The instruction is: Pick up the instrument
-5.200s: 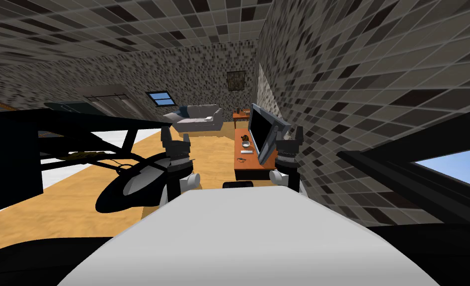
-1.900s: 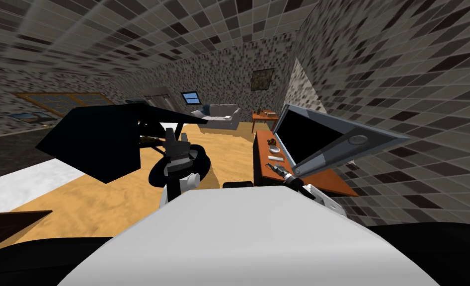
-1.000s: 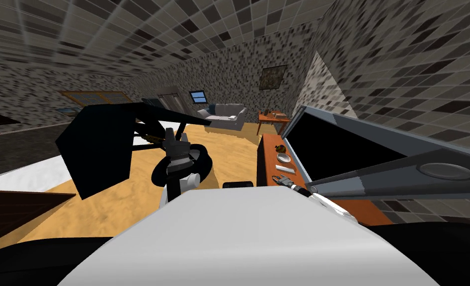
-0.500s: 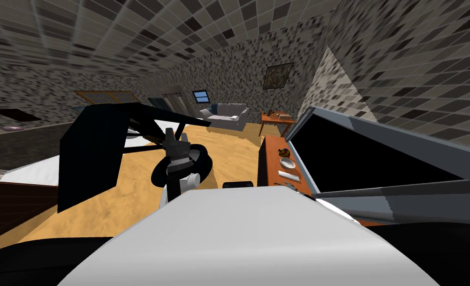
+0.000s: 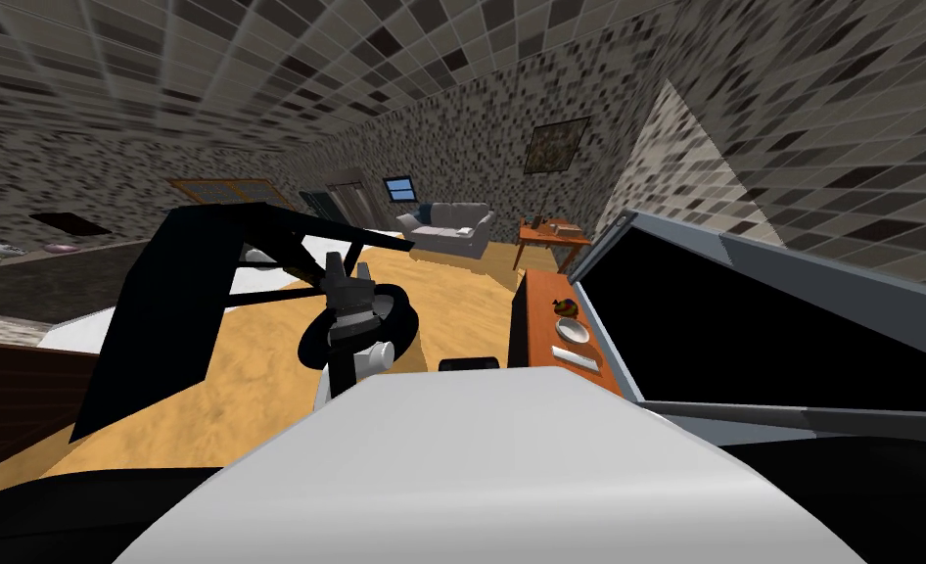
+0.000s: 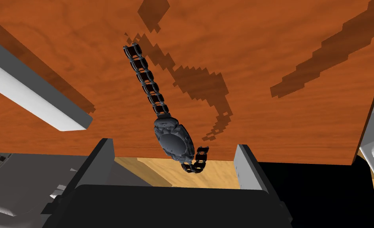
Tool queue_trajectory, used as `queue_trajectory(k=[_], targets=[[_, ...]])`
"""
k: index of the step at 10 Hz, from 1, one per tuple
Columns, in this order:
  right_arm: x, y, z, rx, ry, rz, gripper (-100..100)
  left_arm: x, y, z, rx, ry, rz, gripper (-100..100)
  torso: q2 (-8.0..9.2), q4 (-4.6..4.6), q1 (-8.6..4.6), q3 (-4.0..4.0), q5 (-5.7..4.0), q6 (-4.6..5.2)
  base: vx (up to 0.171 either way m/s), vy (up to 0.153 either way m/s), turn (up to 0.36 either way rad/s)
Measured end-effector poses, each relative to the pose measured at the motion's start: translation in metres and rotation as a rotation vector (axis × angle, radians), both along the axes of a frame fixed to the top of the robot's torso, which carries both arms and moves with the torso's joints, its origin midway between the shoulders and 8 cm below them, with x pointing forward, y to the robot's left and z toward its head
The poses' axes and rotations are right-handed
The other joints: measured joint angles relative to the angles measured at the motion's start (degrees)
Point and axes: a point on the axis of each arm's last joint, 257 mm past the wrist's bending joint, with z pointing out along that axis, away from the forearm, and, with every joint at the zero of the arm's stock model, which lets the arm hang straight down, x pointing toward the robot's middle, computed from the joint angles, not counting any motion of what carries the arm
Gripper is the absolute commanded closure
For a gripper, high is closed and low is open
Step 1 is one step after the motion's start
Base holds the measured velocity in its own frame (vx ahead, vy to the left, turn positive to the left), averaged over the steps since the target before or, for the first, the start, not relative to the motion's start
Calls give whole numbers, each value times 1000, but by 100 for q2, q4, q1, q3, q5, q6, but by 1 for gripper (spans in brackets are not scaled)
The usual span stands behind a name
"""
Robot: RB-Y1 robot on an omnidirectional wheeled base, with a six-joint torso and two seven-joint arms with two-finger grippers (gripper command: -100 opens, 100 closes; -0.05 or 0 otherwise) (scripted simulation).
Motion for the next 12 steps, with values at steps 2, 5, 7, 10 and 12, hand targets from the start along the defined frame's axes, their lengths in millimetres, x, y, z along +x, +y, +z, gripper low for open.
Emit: queue_trajectory(k=[2,5,7,10,12], targets=[[-2,0,0,-3,3,4,-100,0,0,0,0,0,0,0,10,3,5,6,2,-1,-11,-2,36],[3,14,-15,-1,3,-15,-100,0,0,0,0,0,0,0,16,5,5,10,1,-2,-17,-2,55],[3,19,-21,-1,4,-20,100,0,0,0,0,0,0,0,15,4,5,9,2,-1,-3,0,7],[6,15,-19,-9,-1,-20,100,0,0,0,0,0,0,0,14,-5,0,4,-22,4,0,0,0],[6,15,-19,-8,-1,-20,0,0,0,0,0,0,0,0,13,-5,-2,4,-22,4,0,0,0]])
